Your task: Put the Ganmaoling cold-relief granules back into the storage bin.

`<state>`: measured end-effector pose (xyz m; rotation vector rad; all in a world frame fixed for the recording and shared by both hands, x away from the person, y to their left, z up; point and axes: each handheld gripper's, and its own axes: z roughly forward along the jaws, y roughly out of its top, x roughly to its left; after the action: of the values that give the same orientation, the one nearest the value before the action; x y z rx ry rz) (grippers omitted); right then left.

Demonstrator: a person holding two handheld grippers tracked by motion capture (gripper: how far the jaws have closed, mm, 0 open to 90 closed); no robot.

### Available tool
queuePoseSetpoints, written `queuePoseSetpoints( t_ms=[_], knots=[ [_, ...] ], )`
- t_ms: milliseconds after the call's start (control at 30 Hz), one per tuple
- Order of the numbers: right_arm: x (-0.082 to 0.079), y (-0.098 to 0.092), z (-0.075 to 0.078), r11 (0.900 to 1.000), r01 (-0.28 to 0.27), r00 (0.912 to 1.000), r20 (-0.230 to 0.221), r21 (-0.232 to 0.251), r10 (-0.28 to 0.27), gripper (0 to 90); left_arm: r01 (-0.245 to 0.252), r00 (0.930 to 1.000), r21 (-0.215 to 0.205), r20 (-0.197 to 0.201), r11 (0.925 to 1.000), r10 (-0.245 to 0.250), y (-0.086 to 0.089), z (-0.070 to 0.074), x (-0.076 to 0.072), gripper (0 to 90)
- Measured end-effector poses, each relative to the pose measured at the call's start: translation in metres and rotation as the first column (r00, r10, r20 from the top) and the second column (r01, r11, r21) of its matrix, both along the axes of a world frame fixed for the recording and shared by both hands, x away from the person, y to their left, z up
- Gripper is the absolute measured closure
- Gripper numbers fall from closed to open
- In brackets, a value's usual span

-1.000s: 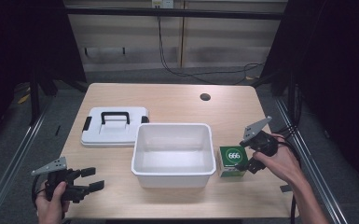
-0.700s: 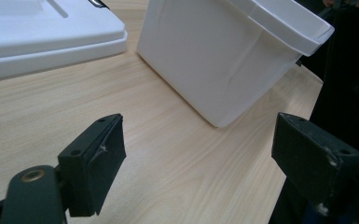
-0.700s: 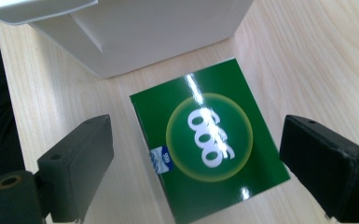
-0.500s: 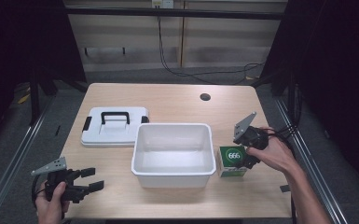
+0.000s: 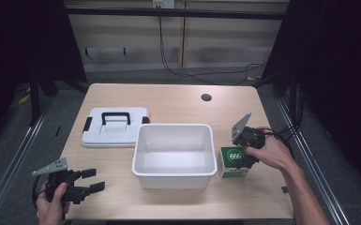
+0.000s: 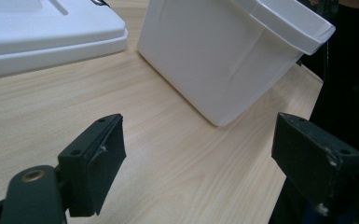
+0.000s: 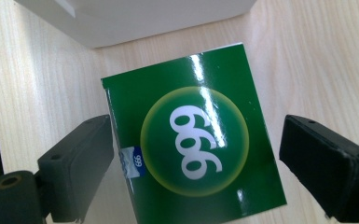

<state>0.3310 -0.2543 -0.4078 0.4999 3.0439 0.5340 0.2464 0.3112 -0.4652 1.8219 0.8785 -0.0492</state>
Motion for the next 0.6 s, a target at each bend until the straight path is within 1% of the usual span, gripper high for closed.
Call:
queuePoseSetpoints(
  t_ms=[33,100,133,200,267,367,400,433,467,500,533,567,600],
  knots=[
    [0.000,0.001,-0.001,1.000,0.001,1.0000,-0.007,-0.014,-0.001,9.3,0.002,1.0000,0.004,0.004,1.0000,-0.002,0.000,0.000,0.000,17.4],
    [-0.001,0.004,-0.005,0.999,-0.016,0.9998,-0.012,-0.032,0.016,9.3,0.000,1.0000,0.000,0.001,1.0000,0.000,0.000,0.000,0.000,17.3],
    [-0.001,0.004,-0.006,0.999,-0.029,0.9995,-0.013,-0.032,0.029,9.3,-0.003,1.0000,-0.004,0.000,1.0000,0.003,0.000,0.000,0.000,17.4],
    [-0.001,0.004,-0.006,0.999,-0.032,0.9991,-0.028,-0.039,0.031,9.3,-0.001,1.0000,-0.004,-0.001,1.0000,0.001,0.000,0.000,0.000,17.3],
    [-0.001,0.005,-0.008,0.997,-0.052,0.9986,-0.015,-0.052,0.051,9.3,0.000,1.0000,-0.002,-0.001,1.0000,0.000,0.000,0.000,0.000,17.4],
    [-0.001,0.006,-0.010,0.995,-0.048,0.9985,-0.030,-0.082,0.046,9.6,0.000,1.0000,0.001,-0.001,1.0000,0.000,0.000,0.000,0.000,17.3],
    [0.000,0.007,-0.011,0.995,-0.054,0.9983,-0.028,-0.082,0.052,9.7,0.000,1.0000,0.002,-0.001,1.0000,0.000,0.000,0.000,0.000,17.4],
    [-0.001,0.008,-0.012,0.994,-0.051,0.9982,-0.038,-0.098,0.047,10.0,-0.001,1.0000,0.002,-0.001,1.0000,0.001,0.000,0.000,0.000,17.4],
    [0.001,0.009,-0.014,0.993,-0.063,0.9976,-0.036,-0.101,0.060,10.5,-0.001,1.0000,-0.001,-0.003,1.0000,0.001,0.000,0.000,0.000,17.3],
    [0.000,0.010,-0.014,0.993,-0.044,0.9981,-0.048,-0.112,0.039,11.6,-0.004,1.0000,0.000,-0.003,1.0000,0.004,0.000,0.000,0.000,17.4],
    [0.002,0.012,-0.015,0.992,-0.044,0.9977,-0.056,-0.117,0.037,12.0,-0.003,1.0000,0.000,-0.004,1.0000,0.003,0.000,0.000,0.000,17.4],
    [0.002,0.013,-0.014,0.990,-0.059,0.9967,-0.063,-0.130,0.051,12.3,-0.003,1.0000,0.000,-0.005,1.0000,0.003,0.000,0.000,0.000,17.3],
    [0.002,0.014,-0.014,0.989,-0.057,0.9968,-0.064,-0.139,0.048,12.5,-0.003,1.0000,0.000,-0.003,1.0000,0.003,0.000,0.000,0.000,17.4]
  ],
)
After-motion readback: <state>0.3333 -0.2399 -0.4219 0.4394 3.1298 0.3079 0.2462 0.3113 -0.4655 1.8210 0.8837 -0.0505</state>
